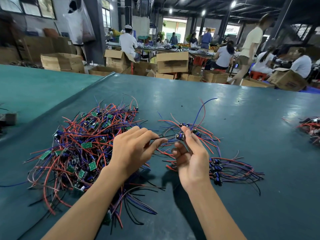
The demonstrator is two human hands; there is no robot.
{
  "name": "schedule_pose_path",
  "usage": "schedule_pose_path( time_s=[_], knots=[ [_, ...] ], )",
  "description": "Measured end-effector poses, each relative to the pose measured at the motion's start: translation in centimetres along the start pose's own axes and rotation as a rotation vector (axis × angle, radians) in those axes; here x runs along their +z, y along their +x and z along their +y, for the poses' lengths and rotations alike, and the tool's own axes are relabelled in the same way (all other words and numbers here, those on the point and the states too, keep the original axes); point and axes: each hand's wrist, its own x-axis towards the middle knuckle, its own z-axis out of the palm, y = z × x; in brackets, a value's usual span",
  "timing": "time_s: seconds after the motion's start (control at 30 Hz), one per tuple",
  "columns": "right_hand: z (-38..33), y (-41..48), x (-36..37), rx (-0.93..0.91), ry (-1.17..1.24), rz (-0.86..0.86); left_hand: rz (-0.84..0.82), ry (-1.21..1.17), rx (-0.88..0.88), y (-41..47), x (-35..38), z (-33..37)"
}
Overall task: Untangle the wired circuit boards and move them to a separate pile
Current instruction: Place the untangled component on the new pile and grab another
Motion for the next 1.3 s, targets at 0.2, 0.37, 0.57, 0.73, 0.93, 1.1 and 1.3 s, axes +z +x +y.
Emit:
schedule_pose_path(
  time_s=[0.2, 0.37, 0.57, 0.73, 0.93, 1.1, 1.3],
  knots=[
    [-2.0, 0.9, -0.5, -0.102, 0.070, 0.030, -0.039, -0.009, -0.031, -0.3, 0.4, -0.9],
    [-5.5, 5.3, -2.6, -0.133, 0.094, 0.301, -0.224, 0.158, -0.361, -0.8, 0.9, -1.4],
    [-5.2, 10.5, -5.1, 0.196, -0.154, 0.390, -0.349, 0.299, -0.538, -0.8, 0.7, -1.5],
    [-4.9, 11.5, -5.0, 0.274, -0.282, 0.292, -0.238, 0.355, -0.527, -0.2, -0.3, -2.5],
    [-6.5, 8.9, -1.8, 0.117, -0.185, 0.302, -0.587, 0.561, -0.718, -0.3, -0.9, -3.5],
    [-0.2, 1.3, -0.8, -0.431, -0.735, 0.157, -0.689, 0.517, -0.612, 0.0, -0.5, -3.3],
    [3.8, -2.9, -1.2, -1.090, -1.270, -0.564, -0.507, 0.457, -0.641, -0.3, -0.7, -3.2]
  ],
)
